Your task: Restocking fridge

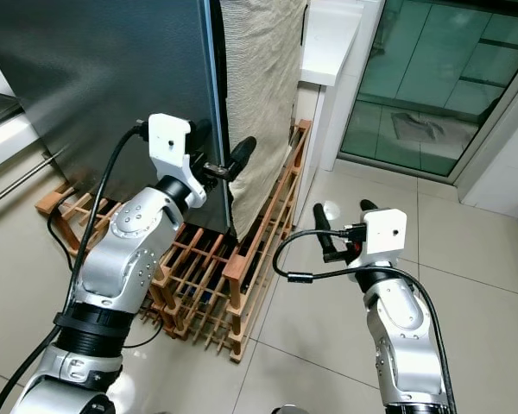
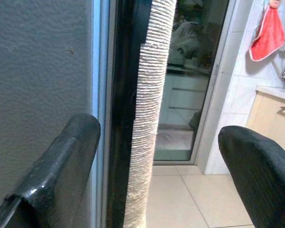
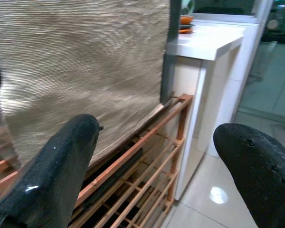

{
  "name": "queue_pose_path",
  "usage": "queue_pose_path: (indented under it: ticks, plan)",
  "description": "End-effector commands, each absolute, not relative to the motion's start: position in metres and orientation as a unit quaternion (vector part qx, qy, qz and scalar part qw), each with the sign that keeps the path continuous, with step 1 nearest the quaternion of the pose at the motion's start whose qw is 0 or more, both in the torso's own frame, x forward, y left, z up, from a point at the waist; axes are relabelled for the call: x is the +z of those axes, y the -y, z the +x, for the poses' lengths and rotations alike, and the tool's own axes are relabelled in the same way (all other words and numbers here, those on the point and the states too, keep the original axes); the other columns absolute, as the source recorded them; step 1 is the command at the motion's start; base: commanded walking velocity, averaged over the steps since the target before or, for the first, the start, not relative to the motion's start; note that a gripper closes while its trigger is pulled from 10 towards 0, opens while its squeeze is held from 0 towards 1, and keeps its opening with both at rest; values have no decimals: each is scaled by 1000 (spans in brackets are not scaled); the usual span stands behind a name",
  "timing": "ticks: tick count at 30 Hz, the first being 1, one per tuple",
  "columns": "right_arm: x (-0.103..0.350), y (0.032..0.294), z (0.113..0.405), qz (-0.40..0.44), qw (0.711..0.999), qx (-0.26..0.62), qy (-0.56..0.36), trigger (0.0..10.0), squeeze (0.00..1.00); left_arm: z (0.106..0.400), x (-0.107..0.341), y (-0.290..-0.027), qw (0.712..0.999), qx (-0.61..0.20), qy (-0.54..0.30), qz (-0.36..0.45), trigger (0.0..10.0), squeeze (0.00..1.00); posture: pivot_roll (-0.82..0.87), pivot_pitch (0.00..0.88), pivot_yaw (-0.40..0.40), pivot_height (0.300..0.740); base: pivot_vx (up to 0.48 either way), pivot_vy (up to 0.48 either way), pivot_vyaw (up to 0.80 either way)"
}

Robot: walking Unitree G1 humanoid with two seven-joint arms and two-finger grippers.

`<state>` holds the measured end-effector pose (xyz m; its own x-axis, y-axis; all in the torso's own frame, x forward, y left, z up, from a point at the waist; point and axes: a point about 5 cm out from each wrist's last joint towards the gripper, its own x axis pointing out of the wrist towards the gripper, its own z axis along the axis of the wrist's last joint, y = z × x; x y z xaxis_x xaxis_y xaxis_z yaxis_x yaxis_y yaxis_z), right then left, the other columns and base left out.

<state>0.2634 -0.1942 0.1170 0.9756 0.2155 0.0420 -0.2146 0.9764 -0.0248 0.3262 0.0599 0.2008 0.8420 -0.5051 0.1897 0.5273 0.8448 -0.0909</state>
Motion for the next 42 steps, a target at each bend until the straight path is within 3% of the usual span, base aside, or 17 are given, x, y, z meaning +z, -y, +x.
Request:
queue_pose_path:
  ticks: [1,8,20,29,42]
  plan:
    - [121,191,262,-10,992,123,26,10000,0,324,204,-57,954,-279,84,-70,10000,0,-122,0,12,740,0,0,0]
    - [113,173,254,-8,981,196,3,10000,0,322,201,-49,949,-300,67,-74,10000,0,-122,0,20,740,0,0,0]
    - [119,175,261,-5,986,168,12,10000,0,332,198,-39,949,-306,54,-61,10000,0,-128,0,26,740,0,0,0]
    - [122,172,269,-8,987,160,20,10000,0,355,187,-26,959,-270,10,-92,10000,0,-134,0,33,740,0,0,0]
    - [119,172,265,-6,988,156,16,10000,0,371,179,-36,971,-202,-15,-128,10000,0,-152,0,46,740,0,0,0]
